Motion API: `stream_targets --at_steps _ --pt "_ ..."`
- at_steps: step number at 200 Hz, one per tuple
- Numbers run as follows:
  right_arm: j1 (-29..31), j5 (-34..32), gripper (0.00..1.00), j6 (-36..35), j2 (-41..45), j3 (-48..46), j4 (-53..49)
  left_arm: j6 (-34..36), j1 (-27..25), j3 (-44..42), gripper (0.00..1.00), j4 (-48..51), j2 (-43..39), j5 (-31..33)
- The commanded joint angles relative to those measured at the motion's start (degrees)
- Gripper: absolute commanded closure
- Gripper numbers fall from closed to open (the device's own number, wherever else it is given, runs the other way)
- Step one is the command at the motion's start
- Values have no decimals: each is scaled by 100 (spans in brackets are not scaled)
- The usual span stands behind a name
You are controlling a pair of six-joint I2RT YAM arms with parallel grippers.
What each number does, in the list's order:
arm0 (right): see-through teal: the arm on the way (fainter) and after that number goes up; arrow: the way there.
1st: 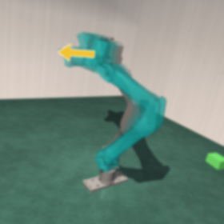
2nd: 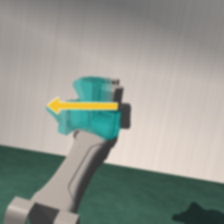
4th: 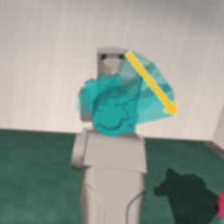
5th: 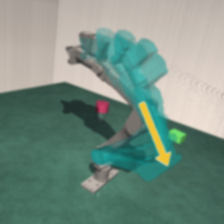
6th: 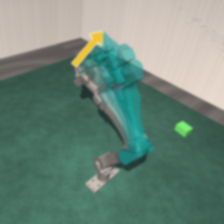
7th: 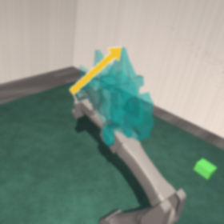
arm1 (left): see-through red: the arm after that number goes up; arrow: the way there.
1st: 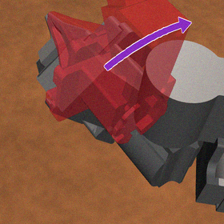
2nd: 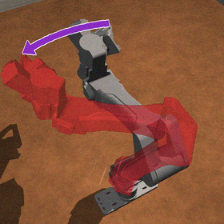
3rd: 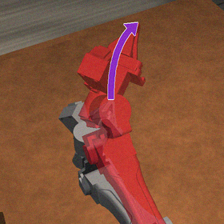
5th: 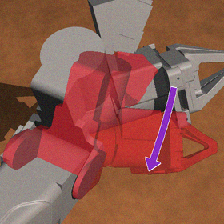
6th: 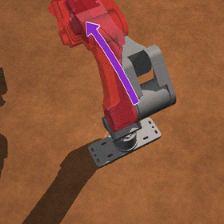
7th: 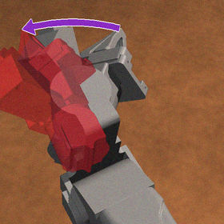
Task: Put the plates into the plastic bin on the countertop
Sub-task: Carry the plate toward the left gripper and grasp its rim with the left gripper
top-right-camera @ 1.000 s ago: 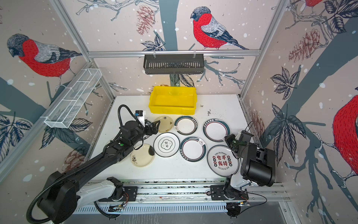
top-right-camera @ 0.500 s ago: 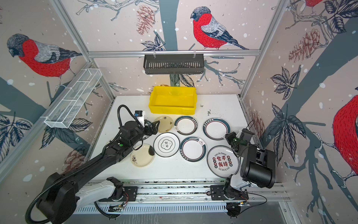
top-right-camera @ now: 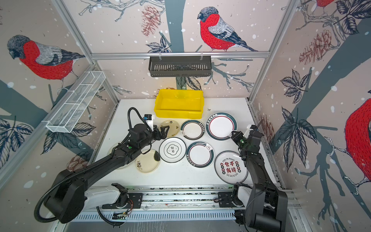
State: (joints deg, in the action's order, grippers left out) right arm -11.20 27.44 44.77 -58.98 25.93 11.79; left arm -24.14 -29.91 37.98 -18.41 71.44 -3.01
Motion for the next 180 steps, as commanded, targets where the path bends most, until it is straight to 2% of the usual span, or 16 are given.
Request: stream_targets --at_steps 1,14,37,59,85,135,180 --pt "589 -327 100 -162 228 199 -201 -133 -172 131 3 -498 231 -224" --pt "866 -539 100 -173 232 288 -299 -143 -258 277 3 -550 469 -338" --pt "1162 -529 100 -54 177 337 -189 -199 -369 561 4 -629 878 -640" --pt "1481 -606 100 -39 177 373 -97 -190 -453 716 12 -927 1195 -801" --pt "1838 -782 100 -100 165 460 -42 -360 -472 847 17 -1334 1470 -1106" --pt "2232 -714 100 -96 27 553 250 -717 -516 1010 27 -1668 1800 -1514" --pt "2446 -714 100 -105 -75 562 562 -1004 -525 1028 30 -1877 1969 -1715"
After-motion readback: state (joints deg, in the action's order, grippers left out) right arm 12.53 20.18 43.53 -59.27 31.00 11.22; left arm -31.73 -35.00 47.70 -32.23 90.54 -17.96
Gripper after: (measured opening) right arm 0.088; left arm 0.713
